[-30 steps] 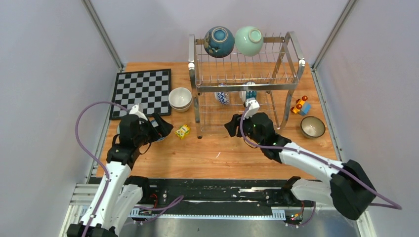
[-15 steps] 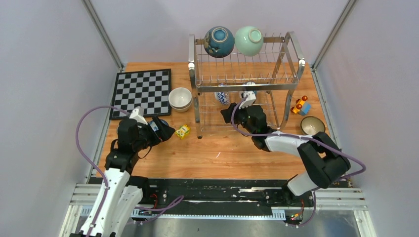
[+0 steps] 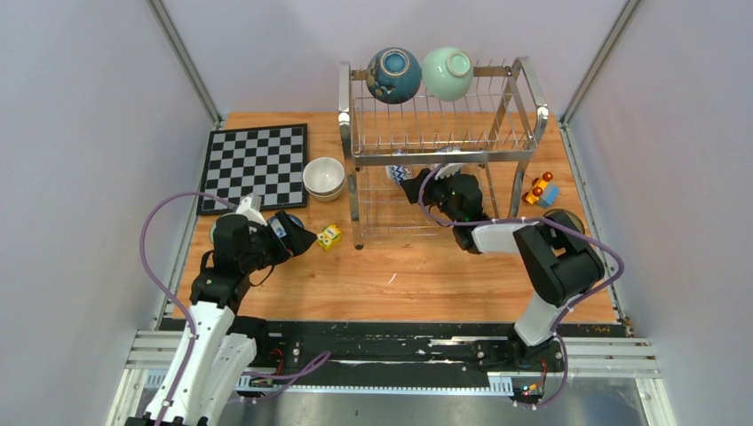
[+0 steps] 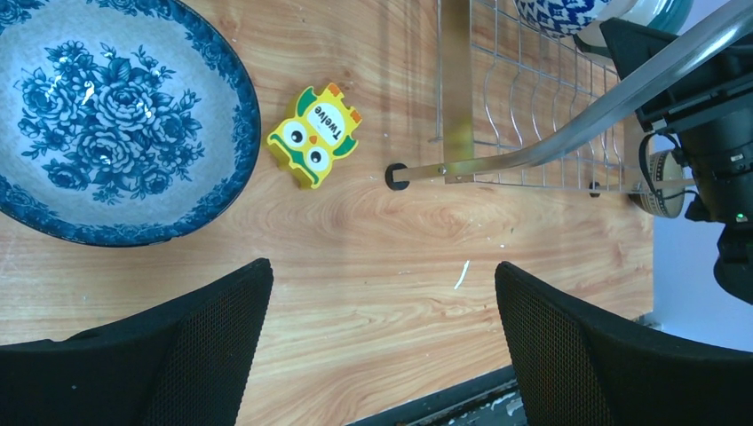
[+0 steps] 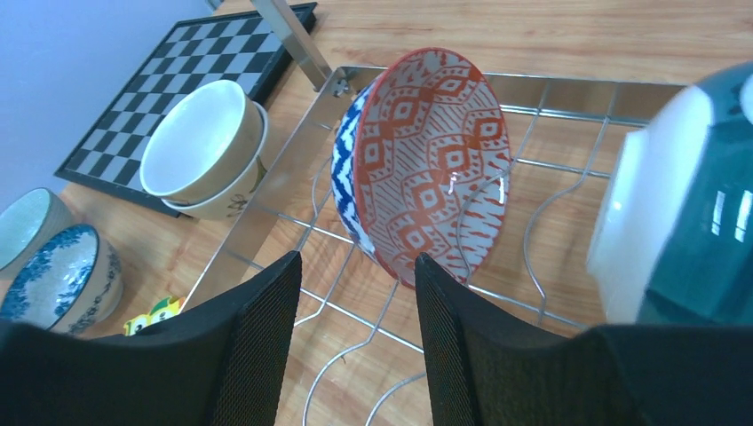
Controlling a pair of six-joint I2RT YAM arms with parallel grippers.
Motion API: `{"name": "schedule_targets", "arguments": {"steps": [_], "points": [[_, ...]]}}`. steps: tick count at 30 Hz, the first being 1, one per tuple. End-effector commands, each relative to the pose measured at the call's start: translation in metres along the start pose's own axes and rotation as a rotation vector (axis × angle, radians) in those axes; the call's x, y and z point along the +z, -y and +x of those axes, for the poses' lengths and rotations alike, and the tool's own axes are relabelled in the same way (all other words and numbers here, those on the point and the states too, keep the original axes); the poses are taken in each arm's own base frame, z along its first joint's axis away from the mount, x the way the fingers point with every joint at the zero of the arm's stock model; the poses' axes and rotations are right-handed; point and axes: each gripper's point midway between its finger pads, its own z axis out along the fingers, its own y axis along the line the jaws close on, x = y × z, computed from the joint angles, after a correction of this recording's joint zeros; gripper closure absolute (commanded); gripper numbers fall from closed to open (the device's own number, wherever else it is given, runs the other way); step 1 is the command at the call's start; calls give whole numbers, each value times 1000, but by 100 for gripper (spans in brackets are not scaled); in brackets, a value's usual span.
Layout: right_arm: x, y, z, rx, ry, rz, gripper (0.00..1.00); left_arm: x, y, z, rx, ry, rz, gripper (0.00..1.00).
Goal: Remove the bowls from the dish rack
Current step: Pick up the bowl from the dish rack.
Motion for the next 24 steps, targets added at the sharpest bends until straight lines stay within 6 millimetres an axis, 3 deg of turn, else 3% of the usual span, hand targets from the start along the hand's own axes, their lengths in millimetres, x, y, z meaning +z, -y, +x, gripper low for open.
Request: {"name": "schedule_targets", "arguments": {"steps": [1, 16, 24], "points": [[13, -17, -19, 29, 46, -131, 47, 2, -2, 4, -7, -14, 4, 4], [37, -11, -2, 87, -37, -163, 61, 4, -6, 6, -14, -12, -10, 4], [41, -10, 2, 96, -60, -165, 73, 5, -6, 6, -12, -12, -11, 4]]}}
